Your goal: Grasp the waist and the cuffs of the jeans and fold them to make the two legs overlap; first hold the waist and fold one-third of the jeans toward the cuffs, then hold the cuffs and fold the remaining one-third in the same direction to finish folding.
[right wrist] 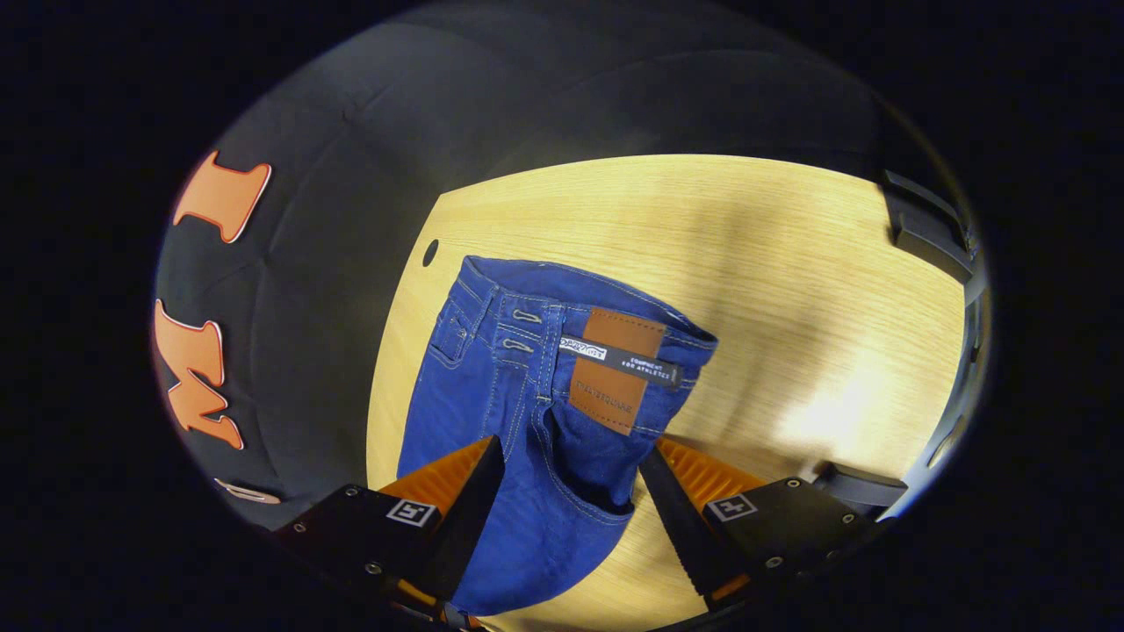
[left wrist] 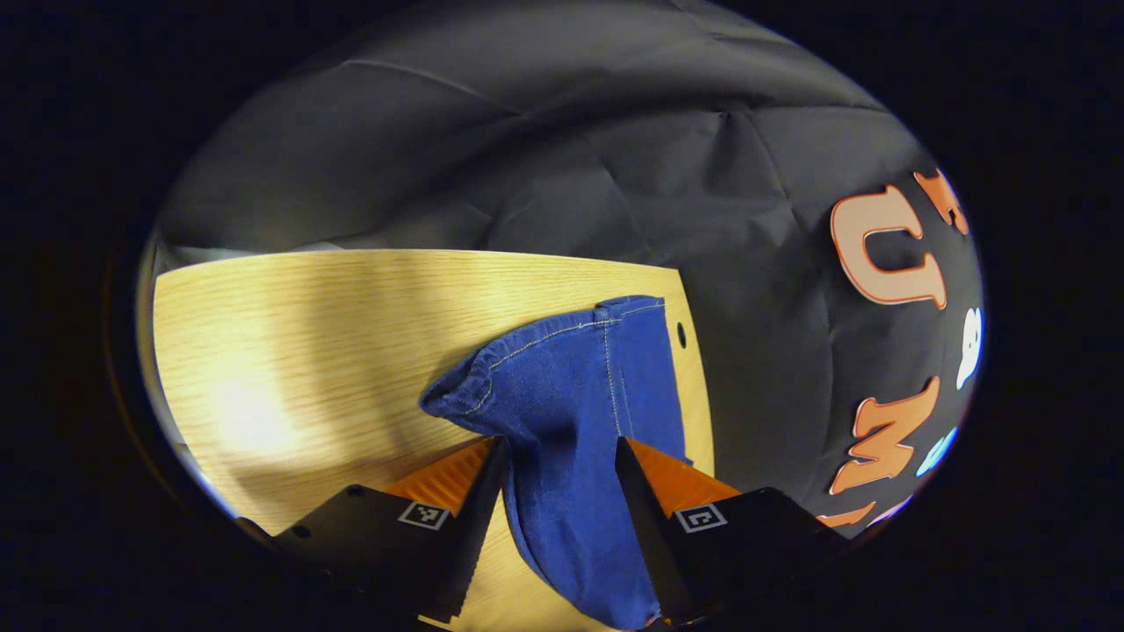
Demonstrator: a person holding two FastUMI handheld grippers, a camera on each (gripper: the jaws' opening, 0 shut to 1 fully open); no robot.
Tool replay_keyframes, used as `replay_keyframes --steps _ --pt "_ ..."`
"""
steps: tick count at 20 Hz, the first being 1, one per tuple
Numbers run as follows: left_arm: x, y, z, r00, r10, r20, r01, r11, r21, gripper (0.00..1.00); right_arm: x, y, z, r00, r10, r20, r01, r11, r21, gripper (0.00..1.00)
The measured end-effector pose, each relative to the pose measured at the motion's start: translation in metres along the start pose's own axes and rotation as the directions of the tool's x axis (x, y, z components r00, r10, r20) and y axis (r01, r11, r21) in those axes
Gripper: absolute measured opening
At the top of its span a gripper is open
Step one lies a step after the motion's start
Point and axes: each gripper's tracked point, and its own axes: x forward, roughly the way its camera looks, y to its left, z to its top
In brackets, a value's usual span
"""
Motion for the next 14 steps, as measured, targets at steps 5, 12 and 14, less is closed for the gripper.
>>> replay_keyframes --steps 5,12,14 --pt "0.016 0.011 -0.002 0.999 0.051 -0.006 -0.051 0.997 -0.065 0.27 0.007 -0.013 -0.002 0.998 -0.046 -0.047 0.048 0.998 0.046 0.71" --pt "0.004 -0.003 -0.004 0.996 0.085 0.039 -0.087 0.995 0.039 0.05 -0.001 -0.006 -0.002 0.999 -0.018 -0.045 0.023 0.993 0.112 0.17" --pt "-0.009 -0.009 -0.001 0.996 0.068 0.061 -0.07 0.997 0.03 0.04 -0.006 -0.012 0.003 0.999 -0.045 -0.03 0.048 0.993 0.111 0.16"
